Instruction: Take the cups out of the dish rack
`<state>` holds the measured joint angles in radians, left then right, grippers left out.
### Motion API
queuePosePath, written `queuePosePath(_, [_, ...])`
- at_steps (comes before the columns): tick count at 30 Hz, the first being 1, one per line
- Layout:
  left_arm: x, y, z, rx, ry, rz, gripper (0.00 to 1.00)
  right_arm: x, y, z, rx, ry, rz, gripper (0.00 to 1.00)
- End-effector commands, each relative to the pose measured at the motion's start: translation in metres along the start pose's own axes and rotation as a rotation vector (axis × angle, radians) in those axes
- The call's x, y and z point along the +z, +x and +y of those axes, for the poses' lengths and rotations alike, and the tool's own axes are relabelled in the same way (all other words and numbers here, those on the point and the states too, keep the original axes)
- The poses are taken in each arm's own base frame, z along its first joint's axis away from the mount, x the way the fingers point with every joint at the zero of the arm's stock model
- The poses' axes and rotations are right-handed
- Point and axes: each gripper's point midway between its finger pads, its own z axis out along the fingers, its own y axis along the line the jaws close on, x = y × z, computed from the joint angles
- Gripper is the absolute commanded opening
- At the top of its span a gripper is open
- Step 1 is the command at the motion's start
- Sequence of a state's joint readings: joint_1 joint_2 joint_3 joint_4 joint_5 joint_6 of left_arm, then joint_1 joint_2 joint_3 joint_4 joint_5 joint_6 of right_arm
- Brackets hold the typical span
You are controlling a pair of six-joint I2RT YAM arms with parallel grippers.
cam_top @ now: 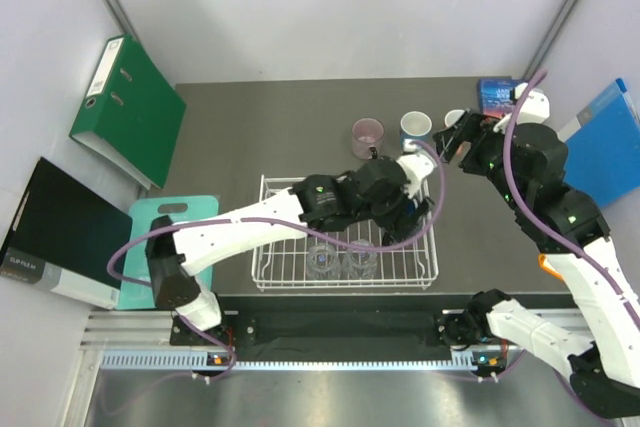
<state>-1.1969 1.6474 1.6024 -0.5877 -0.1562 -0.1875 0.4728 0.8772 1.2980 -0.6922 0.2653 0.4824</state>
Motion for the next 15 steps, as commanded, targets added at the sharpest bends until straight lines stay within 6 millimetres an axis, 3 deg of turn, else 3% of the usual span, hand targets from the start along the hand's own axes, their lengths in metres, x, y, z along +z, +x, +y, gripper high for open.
queuePosePath(1, [-0.072, -0.088, 0.036, -0.227, -0.017, -0.356, 0.00, -0.011, -0.021, -0.018, 0.032, 0.088, -0.103, 0.87])
queuePosePath(2, [-0.094, -0.105, 0.058, -0.288, -0.026, -0.450, 0.00, -0.011, -0.019, -0.019, 0.035, 0.095, -0.102, 0.87])
queuePosePath(3, [-0.092, -0.095, 0.069, -0.358, -0.024, -0.446, 0.00, -0.012, -0.020, -0.021, 0.039, 0.103, -0.108, 0.87])
queuePosePath(4, [-0.097, -0.095, 0.092, -0.409, -0.038, -0.468, 0.00, -0.011, -0.017, -0.023, 0.046, 0.110, -0.106, 0.87])
queuePosePath(5, [-0.113, -0.101, 0.100, -0.441, -0.030, -0.524, 0.00, -0.010, -0.015, -0.024, 0.046, 0.114, -0.103, 0.87])
queuePosePath(7, [-0.114, -0.087, 0.114, -0.520, -0.020, -0.533, 0.00, -0.009, -0.011, -0.023, 0.053, 0.097, -0.101, 0.86])
queuePosePath(8, [-0.132, -0.097, 0.124, -0.538, 0.016, -0.604, 0.00, -0.007, -0.008, -0.020, 0.055, 0.079, -0.096, 0.86])
queuePosePath(9, [-0.128, -0.087, 0.126, -0.597, 0.047, -0.597, 0.00, -0.006, -0.004, -0.013, 0.058, 0.035, -0.079, 0.86])
queuePosePath(13, [-0.148, -0.094, 0.142, -0.712, 0.196, -0.719, 0.00, 0.005, 0.021, 0.009, 0.095, -0.090, 0.000, 0.86])
queuePosePath(15, [-0.154, -0.099, 0.135, -0.742, 0.305, -0.750, 0.00, 0.006, 0.027, 0.027, 0.113, -0.182, 0.027, 0.86])
